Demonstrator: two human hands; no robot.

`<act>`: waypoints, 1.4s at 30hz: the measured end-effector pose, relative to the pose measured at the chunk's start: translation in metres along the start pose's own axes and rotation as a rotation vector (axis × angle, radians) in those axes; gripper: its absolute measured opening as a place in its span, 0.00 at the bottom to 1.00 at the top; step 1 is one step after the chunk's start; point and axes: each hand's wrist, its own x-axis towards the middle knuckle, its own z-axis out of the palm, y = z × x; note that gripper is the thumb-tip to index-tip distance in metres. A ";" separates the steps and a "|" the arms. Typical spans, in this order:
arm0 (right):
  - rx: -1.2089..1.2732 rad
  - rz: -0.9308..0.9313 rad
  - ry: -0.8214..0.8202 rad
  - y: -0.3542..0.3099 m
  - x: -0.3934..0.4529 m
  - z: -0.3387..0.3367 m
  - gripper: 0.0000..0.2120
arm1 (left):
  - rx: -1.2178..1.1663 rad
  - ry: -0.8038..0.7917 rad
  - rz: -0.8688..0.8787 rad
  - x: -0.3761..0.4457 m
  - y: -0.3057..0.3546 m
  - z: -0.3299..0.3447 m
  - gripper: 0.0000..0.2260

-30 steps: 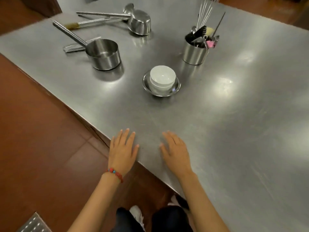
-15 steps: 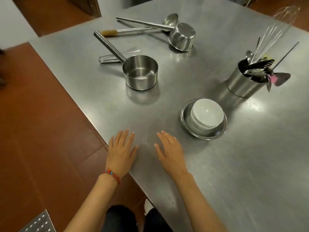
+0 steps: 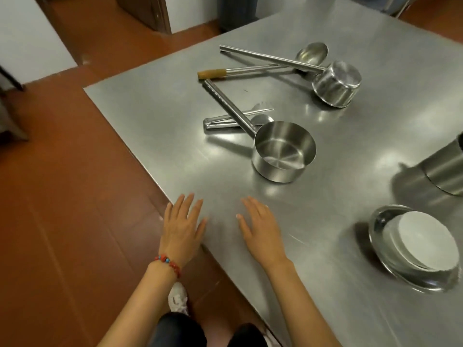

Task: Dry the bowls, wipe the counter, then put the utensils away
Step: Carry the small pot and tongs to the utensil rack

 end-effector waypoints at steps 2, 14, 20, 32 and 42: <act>0.016 0.038 0.022 -0.026 0.025 0.011 0.21 | 0.003 -0.004 0.035 0.022 -0.033 -0.013 0.22; 0.058 0.183 0.111 -0.084 0.160 0.039 0.21 | -0.028 -0.019 0.163 0.173 -0.130 -0.036 0.19; 0.408 0.410 0.252 -0.091 0.227 0.045 0.19 | -0.028 -0.054 0.252 0.246 -0.143 -0.034 0.20; 1.992 0.799 0.815 -0.124 0.350 0.047 0.13 | -0.056 -0.246 0.461 0.349 -0.184 -0.028 0.20; 1.864 0.964 1.128 -0.163 0.331 0.065 0.07 | -0.134 -0.377 0.714 0.395 -0.186 -0.032 0.20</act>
